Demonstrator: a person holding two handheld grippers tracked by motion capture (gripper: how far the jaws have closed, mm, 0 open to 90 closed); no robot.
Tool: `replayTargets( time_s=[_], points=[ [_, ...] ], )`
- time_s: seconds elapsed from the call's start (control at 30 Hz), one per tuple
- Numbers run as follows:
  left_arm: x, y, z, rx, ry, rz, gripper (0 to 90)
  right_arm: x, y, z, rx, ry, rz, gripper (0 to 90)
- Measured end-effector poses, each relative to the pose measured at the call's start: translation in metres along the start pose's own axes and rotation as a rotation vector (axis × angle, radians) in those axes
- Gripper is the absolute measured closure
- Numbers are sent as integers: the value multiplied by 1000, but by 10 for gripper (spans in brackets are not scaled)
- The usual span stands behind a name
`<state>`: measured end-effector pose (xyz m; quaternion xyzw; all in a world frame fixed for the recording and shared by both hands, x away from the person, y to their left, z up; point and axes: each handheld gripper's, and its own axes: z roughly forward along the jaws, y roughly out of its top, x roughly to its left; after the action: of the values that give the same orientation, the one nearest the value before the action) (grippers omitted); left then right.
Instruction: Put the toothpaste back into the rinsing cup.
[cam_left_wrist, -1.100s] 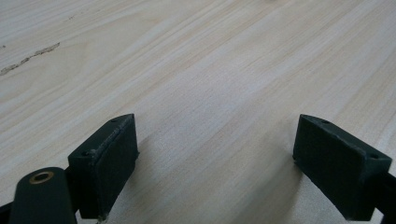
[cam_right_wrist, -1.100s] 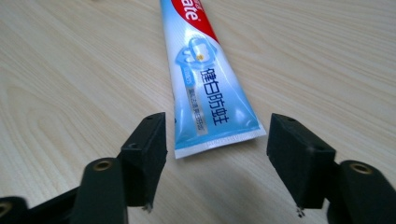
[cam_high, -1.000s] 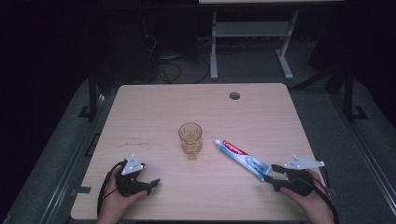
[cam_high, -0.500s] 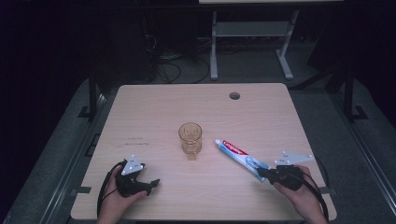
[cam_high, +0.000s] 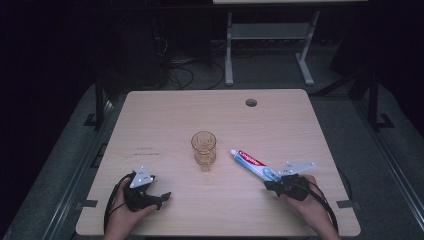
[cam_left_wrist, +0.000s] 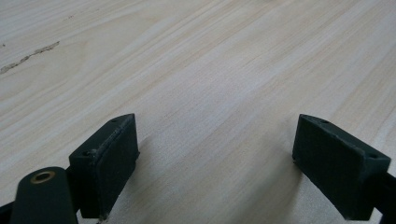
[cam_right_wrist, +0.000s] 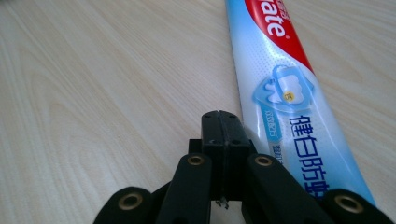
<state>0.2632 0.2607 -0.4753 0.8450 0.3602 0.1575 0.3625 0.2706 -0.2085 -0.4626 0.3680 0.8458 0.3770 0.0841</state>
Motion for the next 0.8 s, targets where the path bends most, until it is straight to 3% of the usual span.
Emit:
replayTargets(
  time_s=[0.47, 0.8],
  points=[
    [0, 0, 0, -1, -1, -1, 134, -9, -3, 1, 18, -33, 22, 899],
    [0, 0, 0, 2, -1, 3, 134, -27, 2, 1, 13, -73, 41, 899]
  ],
)
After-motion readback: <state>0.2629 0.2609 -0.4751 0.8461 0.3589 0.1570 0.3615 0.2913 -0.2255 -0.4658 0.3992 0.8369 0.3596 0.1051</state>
